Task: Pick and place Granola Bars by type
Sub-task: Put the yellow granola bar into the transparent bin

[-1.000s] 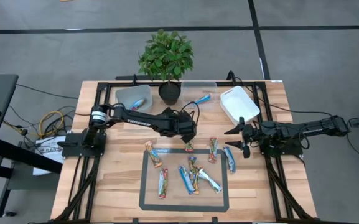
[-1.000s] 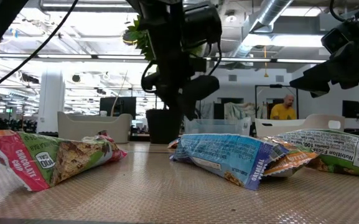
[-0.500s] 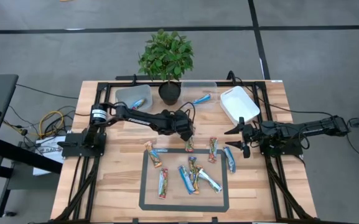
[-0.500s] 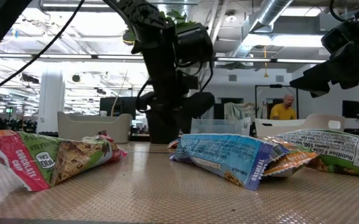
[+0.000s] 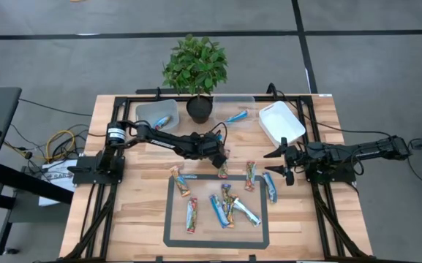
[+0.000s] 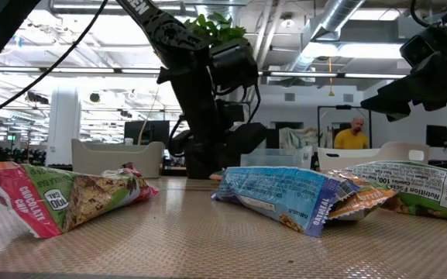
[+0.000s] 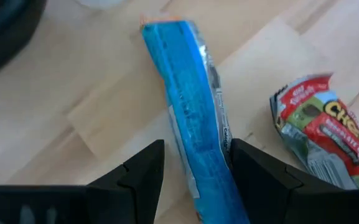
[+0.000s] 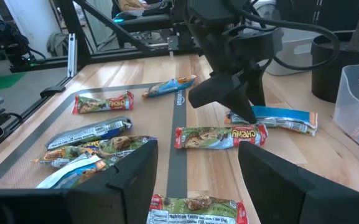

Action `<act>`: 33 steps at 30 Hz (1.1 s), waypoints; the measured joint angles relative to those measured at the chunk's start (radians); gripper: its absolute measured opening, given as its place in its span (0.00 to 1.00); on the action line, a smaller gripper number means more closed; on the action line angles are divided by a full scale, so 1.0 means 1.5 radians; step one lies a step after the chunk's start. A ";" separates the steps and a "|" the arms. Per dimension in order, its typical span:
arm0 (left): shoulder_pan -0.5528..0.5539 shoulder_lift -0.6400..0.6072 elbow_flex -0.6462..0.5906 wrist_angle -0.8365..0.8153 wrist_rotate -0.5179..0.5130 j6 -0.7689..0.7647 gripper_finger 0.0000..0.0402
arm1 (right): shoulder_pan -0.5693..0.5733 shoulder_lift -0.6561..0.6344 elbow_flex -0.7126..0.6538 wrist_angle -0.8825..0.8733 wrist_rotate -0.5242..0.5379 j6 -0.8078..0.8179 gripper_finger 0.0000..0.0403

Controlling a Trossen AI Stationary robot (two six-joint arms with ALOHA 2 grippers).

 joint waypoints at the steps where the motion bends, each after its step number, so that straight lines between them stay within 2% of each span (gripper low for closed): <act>1: 0.000 0.000 -0.006 0.009 0.006 0.000 0.44 | 0.000 0.000 0.000 0.000 0.000 0.000 0.54; 8: 0.000 0.000 -0.014 0.030 0.006 0.022 0.41 | 0.000 0.000 0.000 0.000 0.000 0.000 0.54; 17: -0.002 0.001 -0.015 0.092 0.025 0.103 0.18 | 0.000 0.000 0.000 0.000 0.000 0.000 0.54; 21: -0.004 0.001 -0.015 0.138 0.039 0.156 0.12 | 0.000 0.000 0.000 0.000 0.000 0.000 0.54; 33: -0.001 -0.019 -0.015 0.394 0.047 0.334 0.14 | 0.000 0.000 0.000 0.000 0.000 0.000 0.54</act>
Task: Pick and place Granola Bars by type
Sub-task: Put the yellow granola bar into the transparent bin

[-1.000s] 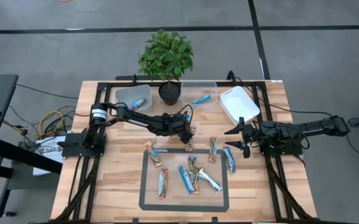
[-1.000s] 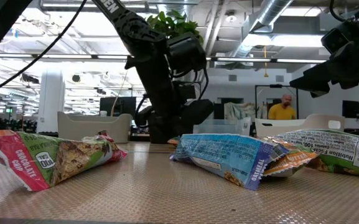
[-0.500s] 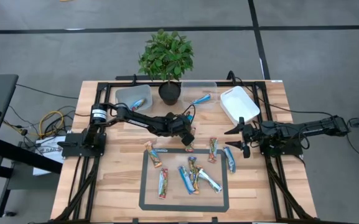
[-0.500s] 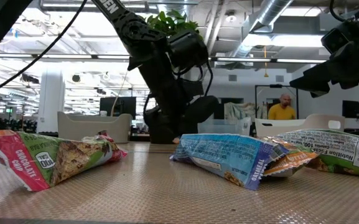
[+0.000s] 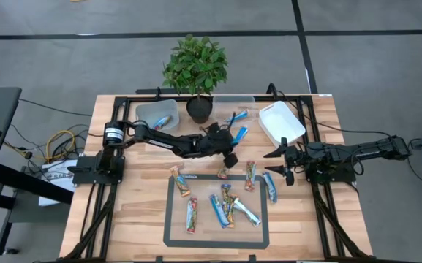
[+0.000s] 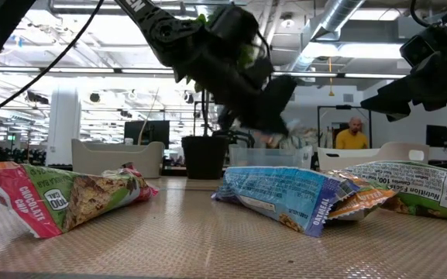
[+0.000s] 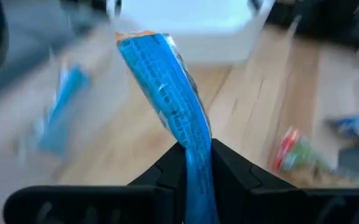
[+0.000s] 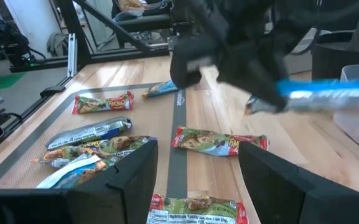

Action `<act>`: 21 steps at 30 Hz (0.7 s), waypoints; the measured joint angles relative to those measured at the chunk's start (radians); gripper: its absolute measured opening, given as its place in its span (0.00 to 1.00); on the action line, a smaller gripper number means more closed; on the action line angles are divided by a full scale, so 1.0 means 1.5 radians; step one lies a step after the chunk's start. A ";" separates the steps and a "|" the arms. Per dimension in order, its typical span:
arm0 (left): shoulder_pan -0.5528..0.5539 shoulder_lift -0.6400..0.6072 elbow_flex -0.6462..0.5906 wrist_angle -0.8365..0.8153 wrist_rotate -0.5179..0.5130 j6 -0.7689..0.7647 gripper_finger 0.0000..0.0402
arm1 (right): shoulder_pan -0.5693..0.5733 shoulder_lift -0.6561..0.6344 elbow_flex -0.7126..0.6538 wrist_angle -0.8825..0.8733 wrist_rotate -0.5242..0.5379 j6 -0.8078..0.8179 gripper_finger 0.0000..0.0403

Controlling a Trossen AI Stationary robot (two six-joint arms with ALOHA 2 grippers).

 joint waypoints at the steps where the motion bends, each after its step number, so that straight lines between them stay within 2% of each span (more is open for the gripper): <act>1: 0.001 0.000 0.000 0.029 0.000 0.021 0.14 | 0.000 0.000 0.000 0.000 0.000 0.000 0.54; 5: 0.014 0.000 0.001 0.121 -0.004 0.094 0.13 | 0.000 0.000 0.000 0.000 0.000 0.000 0.54; 10: 0.044 0.000 0.028 0.125 -0.067 0.188 0.13 | 0.000 0.000 0.000 0.000 0.000 0.000 0.54; 16: 0.077 0.000 0.075 0.019 -0.162 0.263 0.13 | 0.000 0.000 0.000 0.000 0.000 0.000 0.54; 21: 0.097 0.000 0.115 -0.092 -0.184 0.273 0.13 | 0.000 0.000 0.000 0.000 0.000 0.000 0.54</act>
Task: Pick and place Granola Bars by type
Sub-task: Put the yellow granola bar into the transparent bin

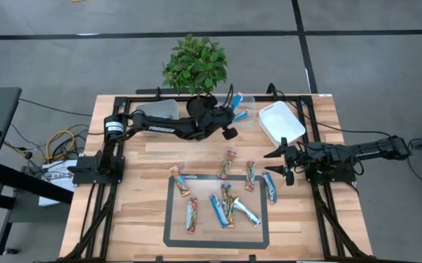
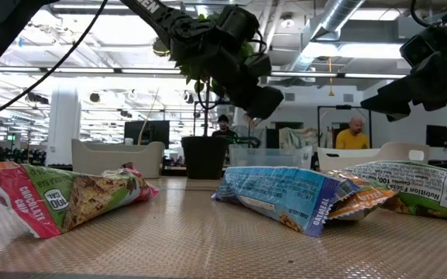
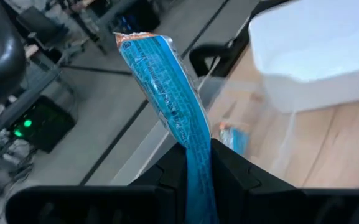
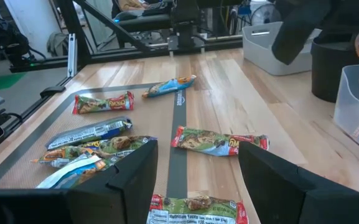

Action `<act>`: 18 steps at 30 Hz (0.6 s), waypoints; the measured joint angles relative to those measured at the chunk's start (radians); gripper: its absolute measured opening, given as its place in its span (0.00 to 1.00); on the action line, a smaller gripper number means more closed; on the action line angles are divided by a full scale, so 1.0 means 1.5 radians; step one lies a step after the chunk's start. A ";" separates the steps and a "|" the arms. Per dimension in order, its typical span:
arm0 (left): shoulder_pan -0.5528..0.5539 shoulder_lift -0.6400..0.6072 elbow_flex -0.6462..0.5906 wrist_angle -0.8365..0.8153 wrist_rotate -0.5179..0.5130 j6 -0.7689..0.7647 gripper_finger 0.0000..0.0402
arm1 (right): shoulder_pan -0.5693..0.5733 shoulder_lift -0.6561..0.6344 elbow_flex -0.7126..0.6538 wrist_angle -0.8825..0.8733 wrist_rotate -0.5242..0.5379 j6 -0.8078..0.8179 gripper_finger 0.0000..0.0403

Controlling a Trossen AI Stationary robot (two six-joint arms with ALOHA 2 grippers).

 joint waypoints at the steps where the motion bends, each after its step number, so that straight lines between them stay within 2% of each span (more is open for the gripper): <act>1: 0.002 0.000 0.006 -0.015 -0.001 0.000 0.13 | 0.000 0.000 0.000 0.000 0.000 0.000 0.54; 10: 0.004 0.000 0.023 -0.046 -0.005 0.019 0.15 | 0.000 0.000 0.000 0.000 0.000 0.000 0.54; 13: 0.004 0.000 0.023 -0.048 -0.004 0.019 0.22 | 0.000 0.000 0.000 0.000 0.000 0.000 0.54; 18: 0.004 0.000 0.023 -0.048 -0.005 0.019 0.39 | 0.000 0.000 0.000 0.000 0.000 0.000 0.54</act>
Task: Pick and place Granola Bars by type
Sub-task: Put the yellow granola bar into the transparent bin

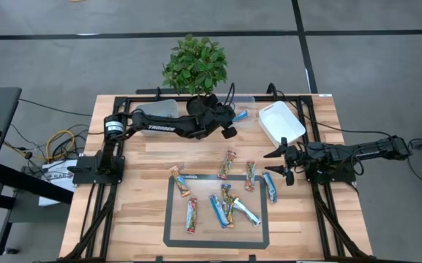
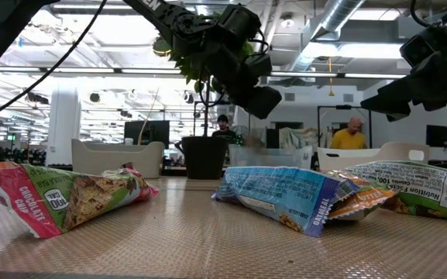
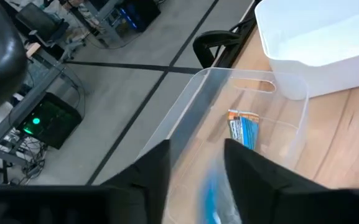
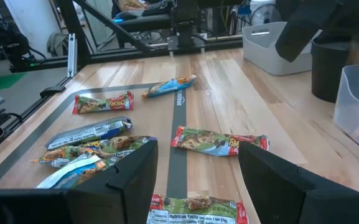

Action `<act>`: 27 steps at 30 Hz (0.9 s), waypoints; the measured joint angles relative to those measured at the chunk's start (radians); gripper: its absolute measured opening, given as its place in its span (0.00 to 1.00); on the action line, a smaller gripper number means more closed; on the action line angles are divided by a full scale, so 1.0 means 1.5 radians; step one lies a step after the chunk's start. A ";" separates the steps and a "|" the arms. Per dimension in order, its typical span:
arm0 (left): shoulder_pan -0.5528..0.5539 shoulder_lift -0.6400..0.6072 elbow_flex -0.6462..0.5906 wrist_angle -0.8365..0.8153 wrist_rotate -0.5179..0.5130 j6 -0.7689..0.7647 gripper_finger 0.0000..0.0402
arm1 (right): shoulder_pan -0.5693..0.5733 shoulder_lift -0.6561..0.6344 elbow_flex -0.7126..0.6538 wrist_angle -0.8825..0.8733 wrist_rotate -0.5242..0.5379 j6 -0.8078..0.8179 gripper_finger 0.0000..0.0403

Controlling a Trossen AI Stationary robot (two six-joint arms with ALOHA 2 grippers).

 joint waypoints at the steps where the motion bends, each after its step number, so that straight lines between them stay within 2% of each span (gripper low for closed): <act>1: 0.000 0.000 0.000 0.000 0.000 -0.002 0.42 | 0.000 0.000 0.000 0.000 0.000 0.000 0.54; 6: 0.000 0.000 0.000 0.002 0.000 -0.006 0.56 | 0.000 0.000 0.000 0.000 0.000 0.000 0.54; 10: -0.008 0.000 0.000 0.002 0.005 -0.007 0.60 | 0.000 0.000 0.000 0.000 0.000 0.000 0.54; 19: -0.087 -0.001 0.000 0.021 0.105 0.087 0.57 | 0.000 0.000 0.000 0.000 0.000 0.000 0.54; 27: -0.180 -0.002 0.000 -0.151 0.150 0.127 0.53 | 0.000 0.000 0.000 0.000 0.000 0.000 0.54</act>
